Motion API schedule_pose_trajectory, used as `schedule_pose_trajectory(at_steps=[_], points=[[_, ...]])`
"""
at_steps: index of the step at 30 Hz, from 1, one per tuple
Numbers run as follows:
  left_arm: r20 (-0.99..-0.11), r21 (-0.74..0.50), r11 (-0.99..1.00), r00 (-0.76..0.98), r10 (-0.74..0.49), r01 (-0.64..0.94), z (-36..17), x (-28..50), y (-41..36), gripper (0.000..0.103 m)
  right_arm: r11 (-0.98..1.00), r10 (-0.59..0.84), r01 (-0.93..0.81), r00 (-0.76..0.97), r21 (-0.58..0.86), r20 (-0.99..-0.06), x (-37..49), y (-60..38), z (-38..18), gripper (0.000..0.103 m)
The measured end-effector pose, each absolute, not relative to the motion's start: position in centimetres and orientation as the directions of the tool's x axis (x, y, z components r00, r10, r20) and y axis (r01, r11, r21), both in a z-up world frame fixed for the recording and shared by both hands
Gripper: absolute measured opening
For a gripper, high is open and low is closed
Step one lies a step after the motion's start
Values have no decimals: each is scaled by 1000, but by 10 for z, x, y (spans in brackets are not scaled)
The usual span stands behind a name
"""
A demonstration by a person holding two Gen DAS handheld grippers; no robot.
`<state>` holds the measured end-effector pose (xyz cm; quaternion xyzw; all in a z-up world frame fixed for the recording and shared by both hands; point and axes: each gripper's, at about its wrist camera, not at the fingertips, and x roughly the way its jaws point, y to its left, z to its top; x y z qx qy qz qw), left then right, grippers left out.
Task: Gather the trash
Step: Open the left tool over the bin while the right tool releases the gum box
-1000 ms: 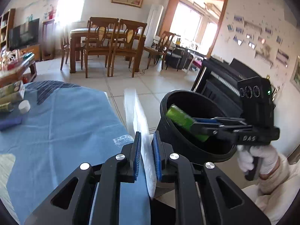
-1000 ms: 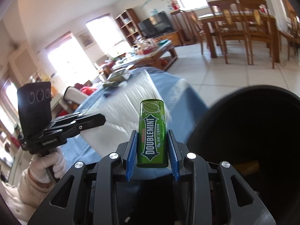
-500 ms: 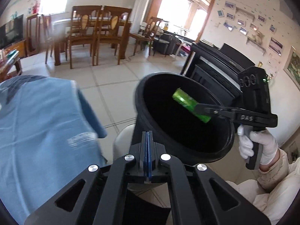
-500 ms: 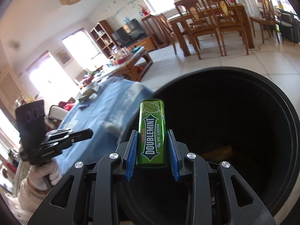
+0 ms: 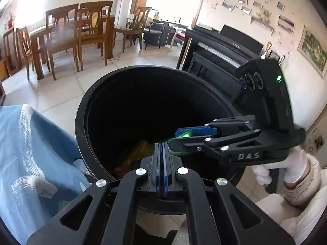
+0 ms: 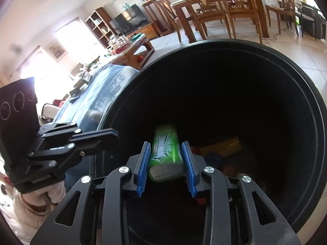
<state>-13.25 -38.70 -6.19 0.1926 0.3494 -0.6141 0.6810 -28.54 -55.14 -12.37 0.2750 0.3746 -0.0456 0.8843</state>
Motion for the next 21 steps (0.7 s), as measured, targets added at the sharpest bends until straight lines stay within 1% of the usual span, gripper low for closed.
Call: schedule_pose_trajectory(at_steps=[1, 2, 3, 5, 6, 7, 8, 9, 10, 12, 13, 14, 18, 21], points=[[-716, -153, 173, 12, -698, 973, -62, -135, -388, 5, 843, 123, 290, 716, 453, -687, -286, -552, -124, 37], [-719, -143, 173, 18, -695, 974, -63, -136, -388, 6, 844, 117, 294, 717, 450, -687, -285, -551, -123, 43], [-719, -138, 175, 23, -694, 975, -63, -136, -388, 6, 844, 113, 296, 718, 447, -687, -283, -550, -123, 45], [-722, -125, 182, 36, -691, 975, -63, -135, -387, 7, 844, 113, 297, 716, 447, -689, -284, -550, -123, 45], [-723, -121, 185, 41, -689, 975, -63, -134, -385, 11, 844, 111, 298, 716, 446, -689, -282, -551, -122, 46], [-724, -113, 191, 51, -688, 975, -63, -133, -384, 30, 845, 108, 300, 716, 443, -689, -283, -550, -121, 49], [-721, -105, 196, 61, -690, 975, -62, -133, -384, 67, 845, 104, 303, 716, 441, -690, -283, -550, -120, 53], [-713, -93, 205, 79, -697, 974, -60, -134, -382, 84, 845, 101, 304, 717, 440, -690, -284, -550, -119, 55], [-699, -79, 210, 96, -709, 975, -57, -136, -380, 92, 846, 100, 302, 719, 440, -687, -283, -549, -117, 56], [-688, -59, 206, 110, -718, 977, -53, -137, -378, 92, 848, 87, 307, 724, 433, -684, -283, -547, -113, 64], [-688, -57, 207, 112, -717, 977, -53, -137, -377, 93, 849, 77, 313, 724, 426, -685, -282, -546, -111, 66], [-689, -52, 214, 120, -715, 975, -52, -137, -376, 98, 847, 68, 321, 726, 424, -685, -282, -546, -109, 70], [-690, -44, 239, 143, -710, 970, -51, -131, -368, 98, 828, 54, 336, 749, 449, -661, -284, -547, -100, 83], [-696, -68, 266, 145, -703, 962, -49, -121, -358, 98, 813, 44, 357, 749, 459, -661, -279, -548, -94, 91]])
